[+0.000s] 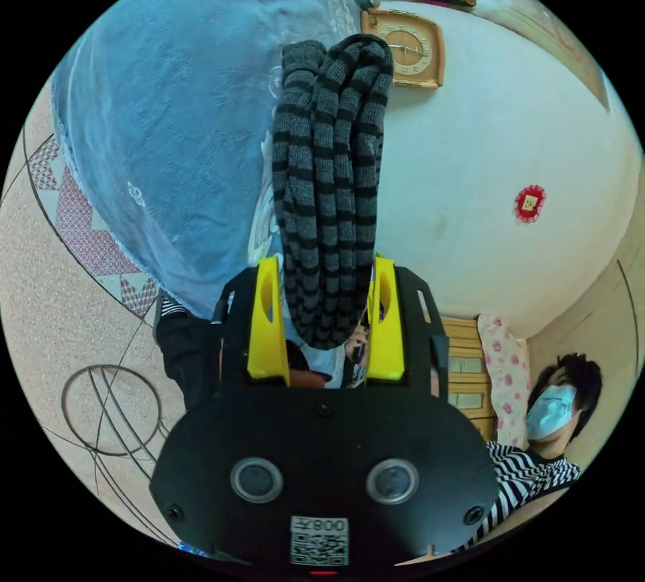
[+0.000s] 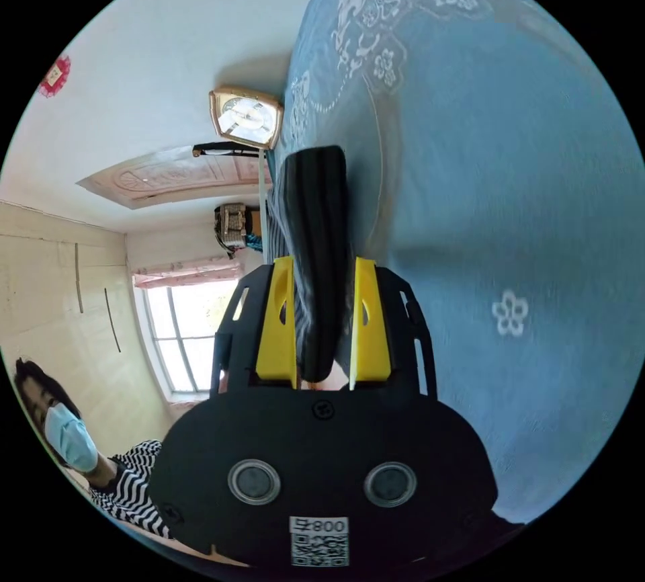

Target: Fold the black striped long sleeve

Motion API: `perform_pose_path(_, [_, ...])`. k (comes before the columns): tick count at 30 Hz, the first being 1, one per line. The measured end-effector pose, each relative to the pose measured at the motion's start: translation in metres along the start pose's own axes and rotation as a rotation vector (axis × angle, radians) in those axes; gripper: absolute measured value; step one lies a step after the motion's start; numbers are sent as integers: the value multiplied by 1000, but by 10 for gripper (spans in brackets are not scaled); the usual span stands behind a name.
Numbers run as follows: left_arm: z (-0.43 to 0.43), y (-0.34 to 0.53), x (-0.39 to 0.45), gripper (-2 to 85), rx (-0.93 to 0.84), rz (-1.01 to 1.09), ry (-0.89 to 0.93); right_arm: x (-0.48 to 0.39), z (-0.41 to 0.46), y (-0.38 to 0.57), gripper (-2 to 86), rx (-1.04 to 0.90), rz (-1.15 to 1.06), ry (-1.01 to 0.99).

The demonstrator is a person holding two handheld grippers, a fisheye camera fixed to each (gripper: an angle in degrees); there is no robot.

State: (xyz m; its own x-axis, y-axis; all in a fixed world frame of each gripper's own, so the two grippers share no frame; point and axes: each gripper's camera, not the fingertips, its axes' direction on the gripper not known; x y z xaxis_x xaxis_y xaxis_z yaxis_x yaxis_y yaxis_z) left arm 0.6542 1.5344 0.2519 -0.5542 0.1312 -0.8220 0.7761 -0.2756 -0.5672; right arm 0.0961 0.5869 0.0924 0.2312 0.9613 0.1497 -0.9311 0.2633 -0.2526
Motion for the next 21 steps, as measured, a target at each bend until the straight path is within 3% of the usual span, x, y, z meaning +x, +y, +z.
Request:
perform_pose_path(12, [64,-82,-90,159,-56,-2,1,110,82,-80,158,-37,-2,-7])
perform_pose_path(21, [118,-127,-155,115,-70,68,41,202,104,-79,83,-90,-74,-68])
